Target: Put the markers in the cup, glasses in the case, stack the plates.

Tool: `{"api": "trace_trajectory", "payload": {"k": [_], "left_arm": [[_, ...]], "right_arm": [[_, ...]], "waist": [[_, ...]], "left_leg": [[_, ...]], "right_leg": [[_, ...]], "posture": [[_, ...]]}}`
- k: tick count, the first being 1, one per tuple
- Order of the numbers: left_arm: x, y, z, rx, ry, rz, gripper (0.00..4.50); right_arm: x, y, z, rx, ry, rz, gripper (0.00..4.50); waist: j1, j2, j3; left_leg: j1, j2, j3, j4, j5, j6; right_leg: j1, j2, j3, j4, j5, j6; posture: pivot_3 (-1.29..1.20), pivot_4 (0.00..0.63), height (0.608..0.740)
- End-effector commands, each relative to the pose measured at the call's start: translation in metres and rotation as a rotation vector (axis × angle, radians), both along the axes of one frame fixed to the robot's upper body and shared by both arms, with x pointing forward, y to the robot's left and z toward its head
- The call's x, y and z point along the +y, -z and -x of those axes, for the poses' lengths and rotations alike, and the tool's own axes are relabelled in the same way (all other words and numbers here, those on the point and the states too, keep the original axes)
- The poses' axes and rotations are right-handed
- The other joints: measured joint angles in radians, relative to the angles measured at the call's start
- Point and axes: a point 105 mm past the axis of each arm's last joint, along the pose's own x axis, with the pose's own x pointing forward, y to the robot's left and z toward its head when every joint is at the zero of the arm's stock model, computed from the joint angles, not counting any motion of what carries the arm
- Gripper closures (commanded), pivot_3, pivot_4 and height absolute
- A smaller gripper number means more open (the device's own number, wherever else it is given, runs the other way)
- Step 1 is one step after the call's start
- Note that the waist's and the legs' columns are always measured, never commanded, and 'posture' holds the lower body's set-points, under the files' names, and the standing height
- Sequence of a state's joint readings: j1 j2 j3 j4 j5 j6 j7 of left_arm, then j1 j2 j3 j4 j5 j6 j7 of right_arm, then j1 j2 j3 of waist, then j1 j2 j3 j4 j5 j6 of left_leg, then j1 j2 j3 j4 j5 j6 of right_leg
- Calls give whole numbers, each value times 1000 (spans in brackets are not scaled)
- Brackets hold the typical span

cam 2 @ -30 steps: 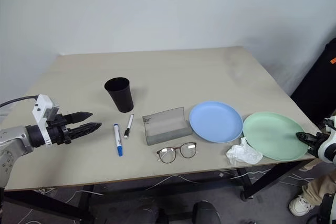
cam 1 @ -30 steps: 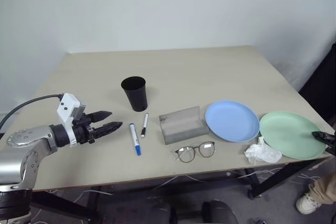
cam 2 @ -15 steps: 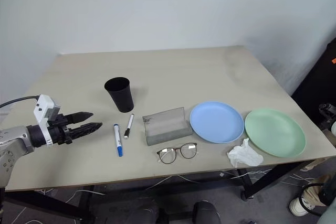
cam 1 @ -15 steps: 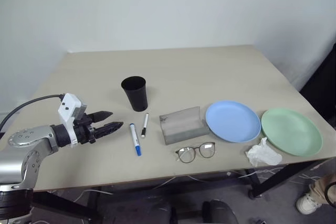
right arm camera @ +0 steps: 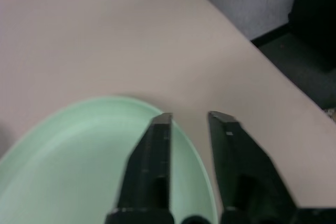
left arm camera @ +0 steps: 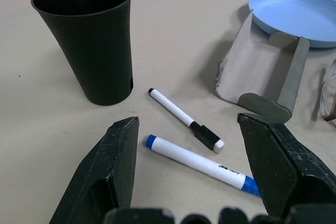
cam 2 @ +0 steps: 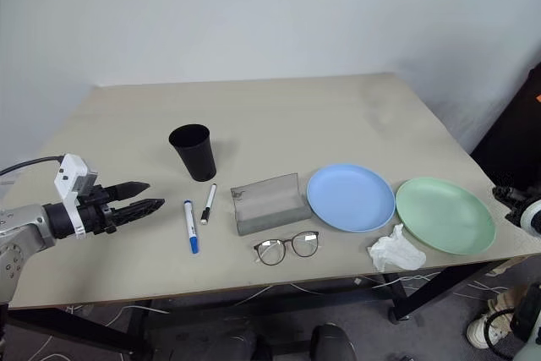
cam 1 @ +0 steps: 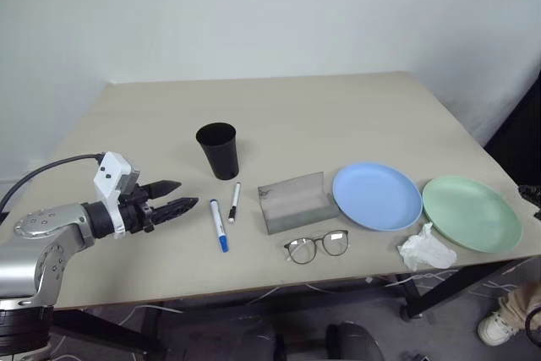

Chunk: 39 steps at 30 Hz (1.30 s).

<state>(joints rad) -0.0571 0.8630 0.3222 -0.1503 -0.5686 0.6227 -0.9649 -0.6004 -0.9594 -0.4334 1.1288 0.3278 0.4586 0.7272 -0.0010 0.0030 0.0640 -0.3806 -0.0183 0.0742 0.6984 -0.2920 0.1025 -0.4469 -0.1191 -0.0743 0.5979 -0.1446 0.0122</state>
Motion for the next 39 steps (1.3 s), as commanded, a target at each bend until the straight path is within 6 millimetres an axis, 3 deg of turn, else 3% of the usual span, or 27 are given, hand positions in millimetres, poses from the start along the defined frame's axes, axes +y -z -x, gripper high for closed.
{"api": "trace_trajectory", "payload": {"k": [1, 13, 21, 28, 39], "left_arm": [[-5, -9, 4, -35, 15, 9, 1341], [-5, -6, 13, -11, 9, 12, 1341], [-5, -5, 12, -7, 5, 15, 1341], [-5, -5, 11, -8, 5, 14, 1341], [-4, -6, 9, -11, 2, 12, 1341]], "right_arm": [[-3, -5, 6, 29, -42, 48, 2255], [-8, 19, 28, 128, -44, 29, 2255], [1, 29, 30, 144, -74, -7, 2255], [6, 27, 25, 121, -86, -24, 4466], [7, 17, 15, 47, -56, -52, 4466]], "waist": [[0, 0, 0], [-1, 1, 0], [-2, 1, 0], [0, 1, -1], [-2, 0, -1]], "left_leg": [[0, 0, 0, 0, 0, 0], [0, 0, -1, -1, -1, 1], [0, 0, 0, -2, -1, 1], [0, 0, 0, -2, -1, 1], [1, 0, 0, -2, -1, 1]], "right_leg": [[0, 0, 0, 0, 0, 0], [2, 0, 0, -5, 0, 0], [2, 0, 0, -6, 0, 0], [2, 0, -1, -6, 0, 0], [2, 1, -1, -6, 0, 0]], "posture": [[0, 0, 723], [0, 0, 723], [0, 0, 723], [0, 0, 723], [0, 0, 723]]}}
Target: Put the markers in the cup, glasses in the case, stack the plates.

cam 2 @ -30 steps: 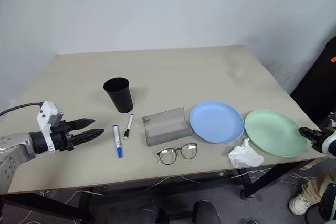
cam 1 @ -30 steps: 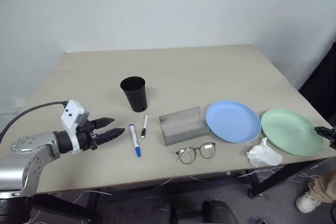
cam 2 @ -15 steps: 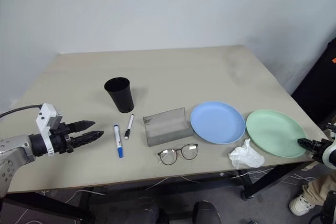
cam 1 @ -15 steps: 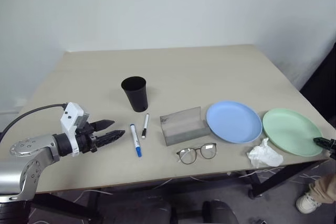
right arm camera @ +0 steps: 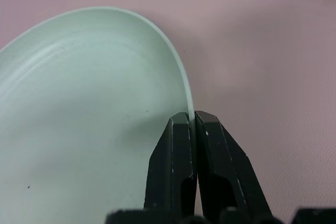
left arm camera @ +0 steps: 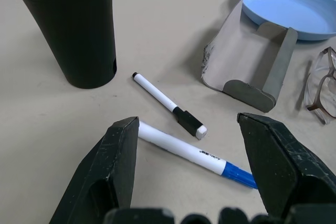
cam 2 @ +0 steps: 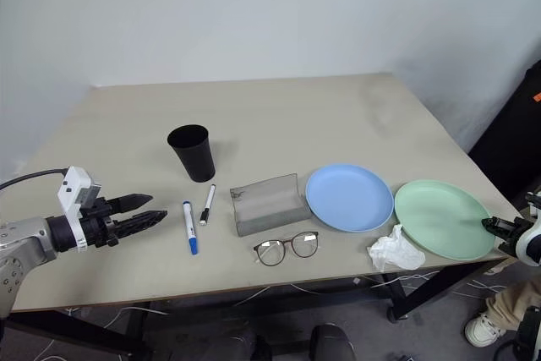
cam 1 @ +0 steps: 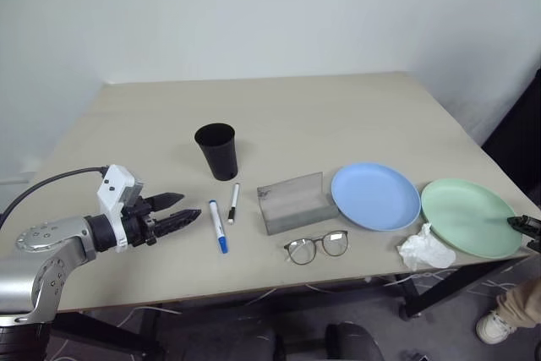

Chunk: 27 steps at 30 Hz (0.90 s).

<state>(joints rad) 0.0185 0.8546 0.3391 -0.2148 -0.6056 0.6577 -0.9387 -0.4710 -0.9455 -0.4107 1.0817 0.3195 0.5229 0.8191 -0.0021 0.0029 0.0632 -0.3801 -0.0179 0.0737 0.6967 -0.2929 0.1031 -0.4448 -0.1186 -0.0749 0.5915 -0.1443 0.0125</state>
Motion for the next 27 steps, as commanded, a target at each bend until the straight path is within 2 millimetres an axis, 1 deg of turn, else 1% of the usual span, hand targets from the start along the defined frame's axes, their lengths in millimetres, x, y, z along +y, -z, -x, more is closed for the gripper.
{"api": "trace_trajectory", "payload": {"k": [1, 4, 7, 10, 12, 14, 18, 19, 20, 22, 25, 27], "left_arm": [[1, -15, -4, -58, 7, -9, 1341], [1, -16, -6, -62, 4, -9, 1341], [2, -16, -8, -66, 3, -10, 1341], [2, -17, -10, -71, 4, -10, 1341], [2, -17, -11, -73, 4, -10, 1341], [2, -17, -12, -76, 7, -10, 1341], [2, -17, -14, -79, 12, -13, 1341], [2, -17, -15, -80, 13, -13, 1341], [3, -18, -15, -81, 14, -16, 1341], [3, -18, -16, -83, 18, -18, 1341], [3, -18, -16, -84, 19, -19, 1341], [3, -18, -16, -85, 19, -21, 1341]], "right_arm": [[-5, -24, -15, -115, 50, -3, 4466], [-22, -42, -18, -198, 184, -4, 4466], [-34, -56, -18, -257, 289, -35, 4466], [-37, -63, -20, -284, 330, -78, 4466], [-30, -66, -26, -285, 295, -93, 4466], [-12, -73, -39, -297, 190, -118, 4466], [20, -78, -57, -275, 26, -107, 4466], [30, -80, -62, -280, -15, -113, 4466], [46, -81, -69, -266, -67, -123, 4466], [70, -82, -78, -249, -143, -135, 4466], [95, -79, -85, -227, -209, -123, 4466], [114, -74, -89, -199, -256, -120, 4466]], "waist": [[-1, 0, 0], [-1, 1, 0], [-1, 1, 0], [1, 1, 0], [1, 1, 0], [0, 1, 0], [-15, 2, 0], [-17, 2, 0], [-17, 2, 0], [-21, 1, 0], [-20, 2, 0], [-16, 2, 0]], "left_leg": [[0, 0, 0, 0, 0, 0], [0, 0, 1, 0, 0, 0], [0, 0, 1, 0, 0, 0], [0, 0, 1, -1, 0, 0], [0, 0, 1, -2, 0, -1], [0, 0, 0, -3, 0, -1], [0, 0, 2, -3, 0, 0], [0, 0, 1, -3, 0, 0], [0, 0, 1, -2, 0, 0], [0, 0, 1, -2, 0, 0], [0, 0, 0, -2, 0, 0], [-1, 0, 0, -2, 0, -1]], "right_leg": [[0, 0, 0, 0, 0, 0], [0, 0, 1, 0, 0, 0], [0, 0, 1, 0, 0, 0], [-1, 0, 0, -1, 0, 0], [-1, 0, 0, -1, 0, 0], [-1, 0, 0, -1, 0, 0], [-1, 1, 1, -1, 0, 0], [0, 1, 0, -1, 0, 0], [0, 1, 0, -1, 0, 1], [0, 1, 0, -1, 0, 1], [-1, 1, 0, 0, 1, 1], [-1, 0, 0, -1, 1, 1]], "posture": [[0, 0, 723], [0, 0, 723], [0, 0, 723], [0, 0, 723], [0, 0, 723], [0, 0, 723], [0, 0, 723], [0, 0, 723], [0, 0, 723], [0, 0, 723], [0, 0, 723], [0, 0, 723]]}}
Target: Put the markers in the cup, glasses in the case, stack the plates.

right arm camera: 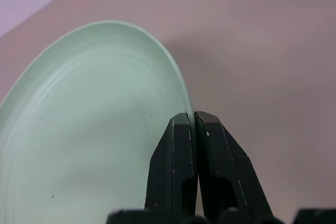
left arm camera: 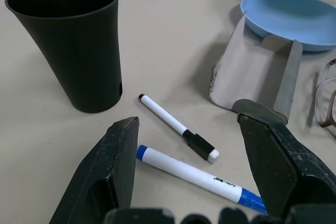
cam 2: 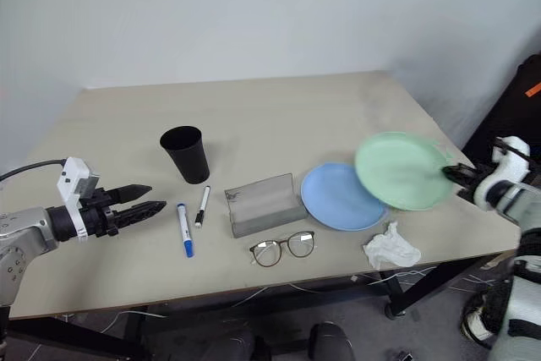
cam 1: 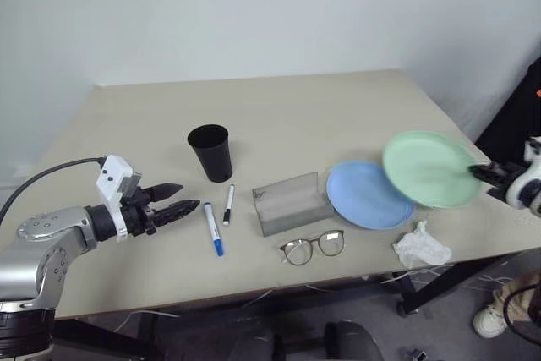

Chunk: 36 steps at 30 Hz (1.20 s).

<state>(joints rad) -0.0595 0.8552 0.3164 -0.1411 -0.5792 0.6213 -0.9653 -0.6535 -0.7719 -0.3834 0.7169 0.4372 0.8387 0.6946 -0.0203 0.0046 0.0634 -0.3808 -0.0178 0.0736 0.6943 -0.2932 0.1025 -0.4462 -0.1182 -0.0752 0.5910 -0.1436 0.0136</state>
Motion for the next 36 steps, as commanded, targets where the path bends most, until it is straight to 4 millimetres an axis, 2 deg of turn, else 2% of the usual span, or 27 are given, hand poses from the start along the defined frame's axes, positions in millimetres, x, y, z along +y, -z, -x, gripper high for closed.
{"api": "trace_trajectory", "payload": {"k": [1, 5, 7, 15, 24, 30, 33, 36], "left_arm": [[0, -11, -3, -46, 10, -22, 1341], [1, -11, -1, -49, 4, -24, 1341], [2, -11, -1, -52, -1, -28, 1341], [5, -11, 3, -53, -16, -28, 1341], [5, -12, 2, -55, -20, -30, 1341], [5, -12, 1, -59, -16, -31, 1341], [4, -12, 0, -59, -14, -30, 1341], [4, -12, -1, -60, -13, -29, 1341]], "right_arm": [[25, -14, -8, -28, -73, 35, 4466], [56, -9, -17, -26, -135, 45, 4466], [63, -5, -19, -13, -146, 56, 4466], [69, 20, -14, 79, -164, 85, 4466], [70, 26, -11, 109, -170, 89, 4466], [79, 29, -9, 121, -200, 76, 4466], [84, 28, -7, 122, -216, 65, 3809], [86, 27, -7, 121, -219, 58, 2754]], "waist": [[3, 0, 0], [2, 0, 0], [2, 0, 0], [1, 0, 0], [-2, 0, -1], [-2, -1, -1], [-2, -1, -1], [-3, -1, -1]], "left_leg": [[0, 0, 0, 0, 0, 0], [-2, 0, -1, 0, 2, -5], [-3, -1, -1, 0, 2, -7], [-13, -1, 1, 0, 3, -8], [-12, -1, 3, 1, 4, -8], [-12, 0, 2, 1, 4, -8], [-12, 0, 2, 1, 4, -8], [-12, 0, 3, 2, 4, -8]], "right_leg": [[0, 0, -1, 0, 0, 0], [-1, -1, -1, 0, 1, 1], [-3, -1, -1, 0, 1, 1], [-12, 1, 0, 1, 1, 1], [-11, 2, 1, 1, 2, 1], [-11, 3, 1, 1, 2, 2], [-11, 3, 1, 1, 3, 2], [-11, 4, 2, 1, 3, 2]], "posture": [[0, 0, 723], [0, 0, 723], [0, 0, 723], [0, 0, 723], [0, 0, 723], [0, 0, 723], [0, 0, 723], [0, 0, 723]]}}
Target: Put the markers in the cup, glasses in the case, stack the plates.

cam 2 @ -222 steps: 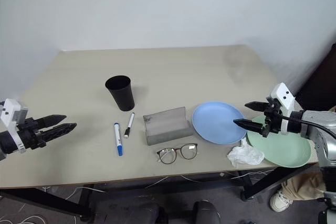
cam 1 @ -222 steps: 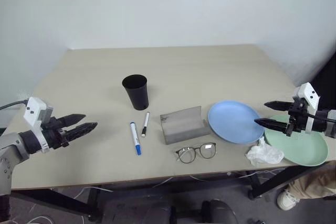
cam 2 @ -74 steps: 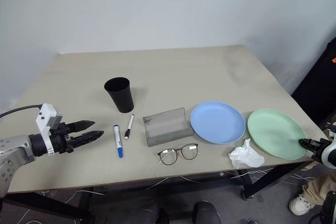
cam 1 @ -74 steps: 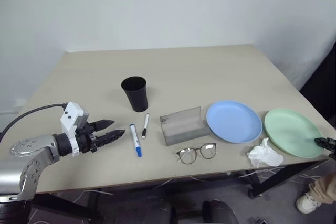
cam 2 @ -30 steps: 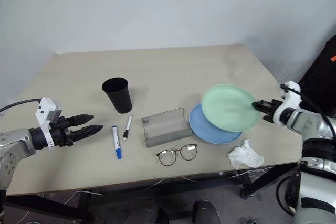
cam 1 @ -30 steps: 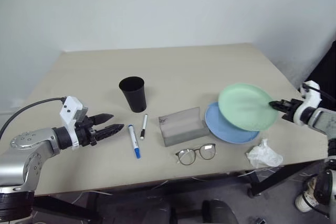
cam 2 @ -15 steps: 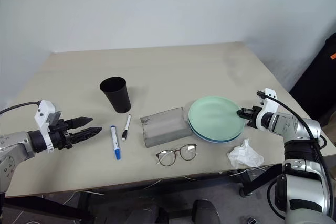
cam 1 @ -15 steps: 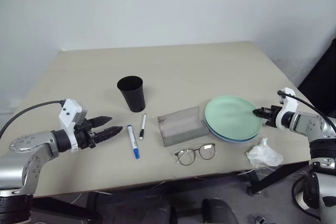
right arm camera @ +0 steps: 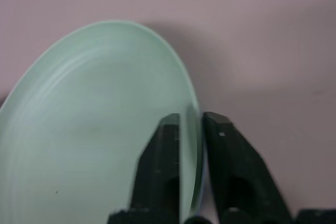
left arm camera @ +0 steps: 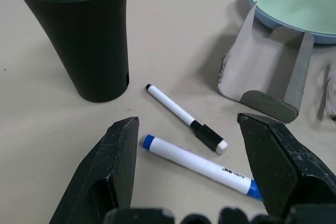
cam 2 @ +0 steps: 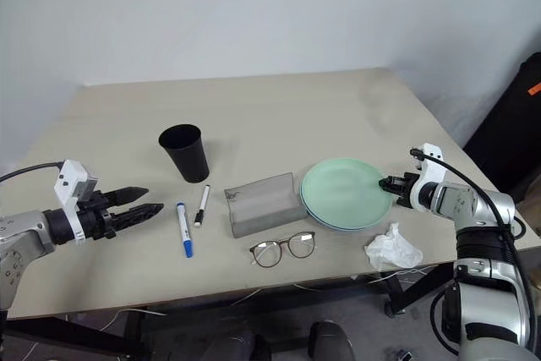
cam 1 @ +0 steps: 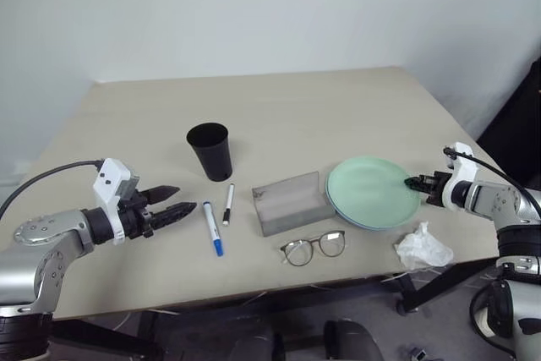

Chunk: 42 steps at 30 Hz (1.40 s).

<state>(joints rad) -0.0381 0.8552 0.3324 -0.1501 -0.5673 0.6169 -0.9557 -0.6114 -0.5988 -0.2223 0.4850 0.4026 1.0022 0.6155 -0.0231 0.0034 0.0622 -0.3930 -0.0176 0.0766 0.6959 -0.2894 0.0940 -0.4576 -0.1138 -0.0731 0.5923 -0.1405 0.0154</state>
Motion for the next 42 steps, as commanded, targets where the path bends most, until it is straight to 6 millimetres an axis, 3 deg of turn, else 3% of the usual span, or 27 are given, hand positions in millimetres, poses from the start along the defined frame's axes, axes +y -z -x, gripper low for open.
{"api": "trace_trajectory", "payload": {"k": [1, 4, 8, 10, 12, 18, 24, 35, 42], "left_arm": [[-1, -14, -3, -58, 10, -12, 1341], [-2, -13, -4, -56, 11, -10, 1341], [-3, -12, -4, -55, 12, -7, 1341], [-3, -11, -3, -54, 9, -6, 1341], [-2, -11, -3, -54, 8, -4, 1341], [-5, -9, -4, -52, 13, 0, 1341], [-5, -9, -5, -50, 17, 2, 1341], [-5, -10, -5, -48, 18, 0, 1341], [-5, -10, -5, -50, 16, 1, 1341]], "right_arm": [[5, -14, -2, -42, -22, -7, 2478], [4, -32, 1, -116, -86, 14, 1414], [4, -61, 14, -243, -232, 43, 1414], [-1, -78, 30, -302, -333, 88, 1414], [-7, -83, 44, -306, -407, 145, 1414], [-21, -72, 68, -245, -502, 235, 1414], [-5, -44, 101, -155, -712, 323, 1414], [4, -11, 122, -67, -857, 420, 1414], [2, 8, 118, -86, -898, 549, 1414]], "waist": [[0, 0, 0], [2, 0, 0], [4, 0, 0], [4, 0, 0], [5, 0, 0], [4, -1, 0], [6, -1, 0], [13, -1, 0], [27, -2, 0]], "left_leg": [[0, 0, 0, 0, 0, 0], [0, 0, 1, 1, 0, 0], [-1, -1, 1, 1, 0, 1], [-1, 0, 0, 1, 0, 1], [0, 0, 0, 1, 0, 1], [0, 0, 1, 4, -3, 6], [0, 0, 1, 5, -3, 7], [-1, 1, 1, 6, -2, 7], [-1, 1, 3, 6, -2, 7]], "right_leg": [[0, 0, 0, 0, 0, 0], [0, 0, 1, 0, 2, 1], [0, 0, 1, -1, 2, 2], [0, 0, 1, -1, 2, 2], [0, 0, 1, -1, 2, 2], [1, -2, 0, -1, 3, 1], [1, -3, 0, 0, 4, 3], [0, -5, -1, 0, 6, 1], [-1, -5, -1, 0, 6, 0]], "posture": [[0, 0, 723], [0, 0, 723], [0, 0, 723], [0, 0, 723], [0, 0, 723], [0, 0, 723], [0, 0, 723], [0, 0, 723], [0, 0, 723]]}}
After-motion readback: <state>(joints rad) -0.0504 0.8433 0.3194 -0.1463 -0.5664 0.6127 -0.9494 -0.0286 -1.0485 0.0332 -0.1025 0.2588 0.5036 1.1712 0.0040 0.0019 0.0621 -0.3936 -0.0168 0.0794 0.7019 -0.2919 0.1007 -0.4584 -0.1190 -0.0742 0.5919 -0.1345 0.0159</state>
